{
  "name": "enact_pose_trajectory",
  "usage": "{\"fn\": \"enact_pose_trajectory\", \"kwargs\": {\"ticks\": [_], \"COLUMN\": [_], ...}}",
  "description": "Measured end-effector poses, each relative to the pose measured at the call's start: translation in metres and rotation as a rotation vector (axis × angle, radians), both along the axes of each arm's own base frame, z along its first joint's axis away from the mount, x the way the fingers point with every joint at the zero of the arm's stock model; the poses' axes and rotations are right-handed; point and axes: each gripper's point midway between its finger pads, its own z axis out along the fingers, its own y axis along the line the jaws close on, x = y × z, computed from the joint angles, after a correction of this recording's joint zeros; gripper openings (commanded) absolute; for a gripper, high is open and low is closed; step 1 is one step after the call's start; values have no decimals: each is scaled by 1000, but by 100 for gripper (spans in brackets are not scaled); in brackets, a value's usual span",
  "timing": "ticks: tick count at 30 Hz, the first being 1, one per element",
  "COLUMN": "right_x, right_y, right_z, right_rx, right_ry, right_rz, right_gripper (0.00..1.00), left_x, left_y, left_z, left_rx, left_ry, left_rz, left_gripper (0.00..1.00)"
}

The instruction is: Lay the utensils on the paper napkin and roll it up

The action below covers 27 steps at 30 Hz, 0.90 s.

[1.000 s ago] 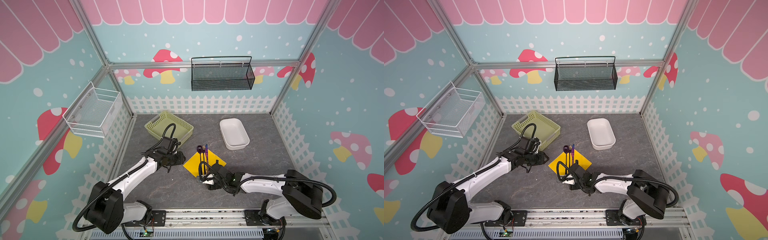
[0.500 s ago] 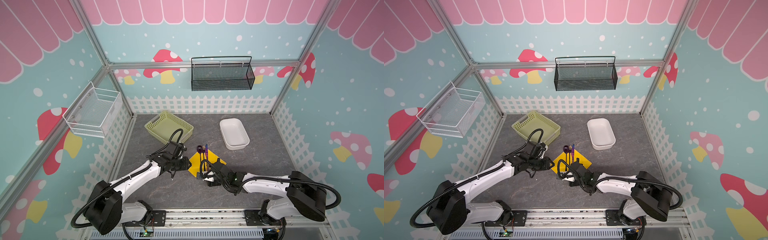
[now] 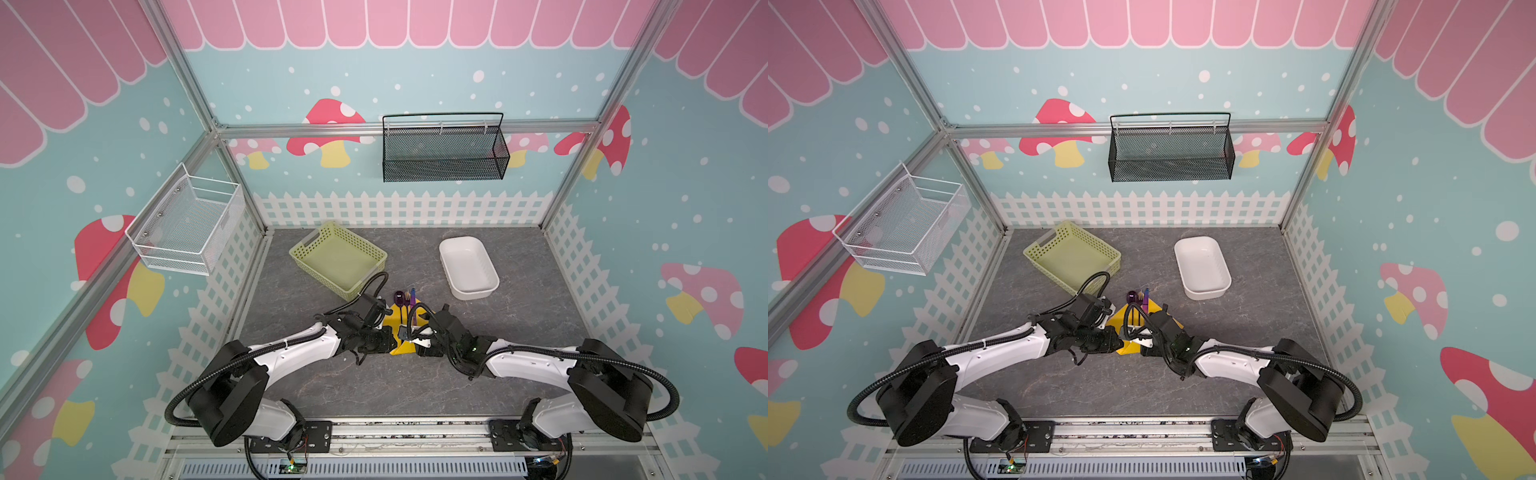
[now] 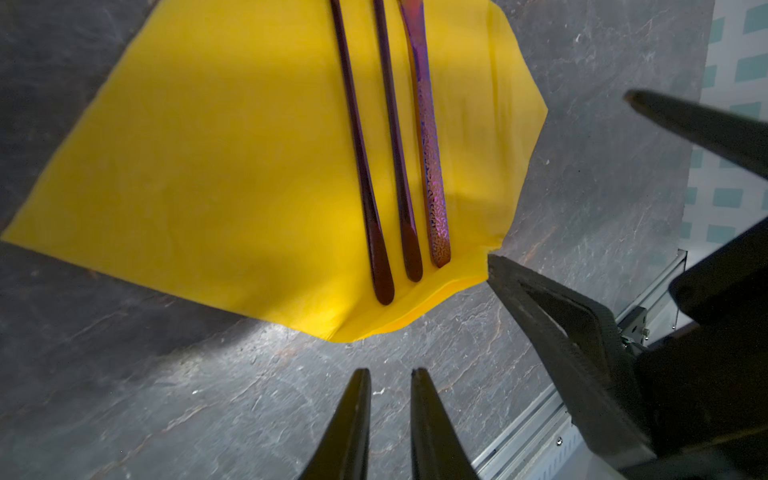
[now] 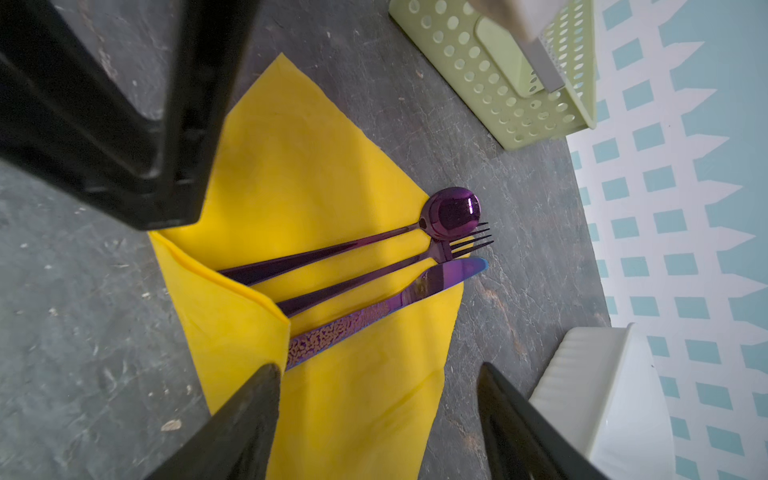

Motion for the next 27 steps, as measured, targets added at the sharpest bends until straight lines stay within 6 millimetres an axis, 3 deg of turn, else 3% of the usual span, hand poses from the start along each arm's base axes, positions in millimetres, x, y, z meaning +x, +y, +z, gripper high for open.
{"fn": "enact_pose_trajectory", "kwargs": {"ticks": [10,19,27], "right_x": [1,-1,2], "right_y": [-1,-4,-6], "right_z": [-15,-20,14], "right_rx": [32,53,188], "right_ry": [37,69,75], "right_rz": [-20,-49,-124], "right_gripper": [75,75,75], "left_x": [-9,-4,5], "left_y": [-12,-20,-28], "left_z": [-15,-27,-25], "left_rx": [-28,-20,-27], "left_ry": [84,125,120], "left_rz": [-48,-56,-53], "left_gripper": [16,15,14]}}
